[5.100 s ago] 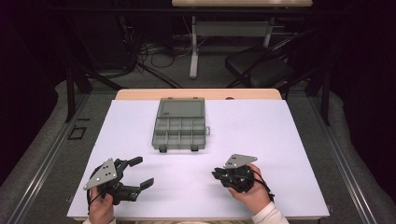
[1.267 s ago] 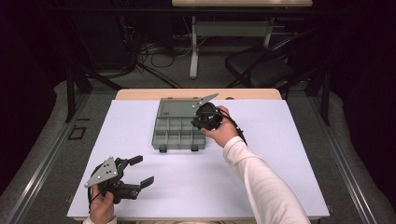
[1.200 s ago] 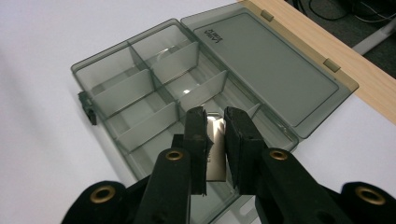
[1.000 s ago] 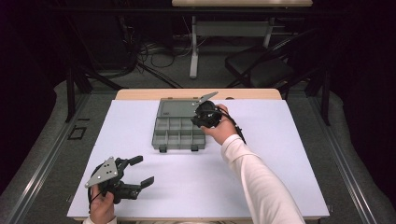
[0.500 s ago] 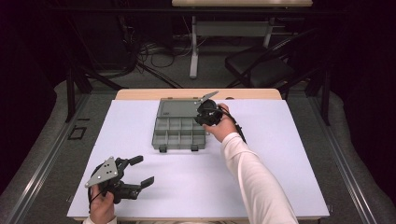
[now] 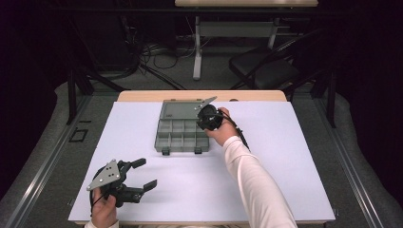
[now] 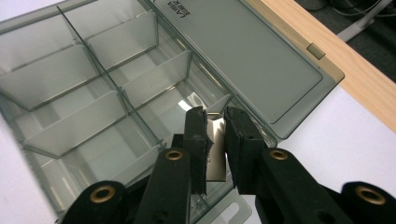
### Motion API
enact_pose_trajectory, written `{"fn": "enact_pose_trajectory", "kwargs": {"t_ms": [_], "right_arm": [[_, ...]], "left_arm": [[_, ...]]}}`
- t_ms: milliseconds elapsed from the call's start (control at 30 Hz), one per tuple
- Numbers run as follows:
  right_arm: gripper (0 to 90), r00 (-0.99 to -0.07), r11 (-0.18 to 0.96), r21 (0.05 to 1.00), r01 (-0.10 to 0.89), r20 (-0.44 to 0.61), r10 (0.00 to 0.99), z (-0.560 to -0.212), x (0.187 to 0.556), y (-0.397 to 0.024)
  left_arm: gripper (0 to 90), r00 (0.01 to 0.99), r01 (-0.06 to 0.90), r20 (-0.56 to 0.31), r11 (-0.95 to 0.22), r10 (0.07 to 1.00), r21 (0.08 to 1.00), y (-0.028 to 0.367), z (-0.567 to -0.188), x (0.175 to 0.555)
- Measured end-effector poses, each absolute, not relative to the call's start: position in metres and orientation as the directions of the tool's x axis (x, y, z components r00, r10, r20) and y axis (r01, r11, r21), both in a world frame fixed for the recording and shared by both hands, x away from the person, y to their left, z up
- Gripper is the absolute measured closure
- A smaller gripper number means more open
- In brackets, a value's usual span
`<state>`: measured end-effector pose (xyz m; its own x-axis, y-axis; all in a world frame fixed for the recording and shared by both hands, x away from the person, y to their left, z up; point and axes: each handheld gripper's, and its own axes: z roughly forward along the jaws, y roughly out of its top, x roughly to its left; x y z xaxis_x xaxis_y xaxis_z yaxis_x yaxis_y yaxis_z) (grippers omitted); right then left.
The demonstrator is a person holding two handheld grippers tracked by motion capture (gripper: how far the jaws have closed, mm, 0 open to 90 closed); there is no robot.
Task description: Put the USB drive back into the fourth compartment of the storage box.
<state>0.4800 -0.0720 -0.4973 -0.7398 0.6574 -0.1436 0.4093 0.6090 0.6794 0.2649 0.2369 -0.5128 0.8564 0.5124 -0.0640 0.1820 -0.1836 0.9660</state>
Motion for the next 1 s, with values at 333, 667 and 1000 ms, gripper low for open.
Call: {"fn": "enact_pose_trajectory", "kwargs": {"t_ms": [333,667,1000], "right_arm": [[79.5,-0.745,0.633,0.669,0.389,-0.175,0.644,-0.5039,0.4817,-0.0682],[74.0,-0.736,0.616,0.681,0.396,-0.166,0.656,-0.5026,0.4811,-0.068],[56.1,-0.728,0.588,0.705,0.396,-0.15,0.669,-0.4958,0.4732,-0.0702]], "left_arm": [[15.6,0.858,0.183,-0.067,-0.181,0.51,0.966,0.2367,-0.5132,0.2655],[15.6,0.858,0.183,-0.066,-0.182,0.51,0.966,0.2366,-0.5131,0.2654],[15.6,0.858,0.183,-0.066,-0.183,0.51,0.966,0.2365,-0.5131,0.2652]]}}
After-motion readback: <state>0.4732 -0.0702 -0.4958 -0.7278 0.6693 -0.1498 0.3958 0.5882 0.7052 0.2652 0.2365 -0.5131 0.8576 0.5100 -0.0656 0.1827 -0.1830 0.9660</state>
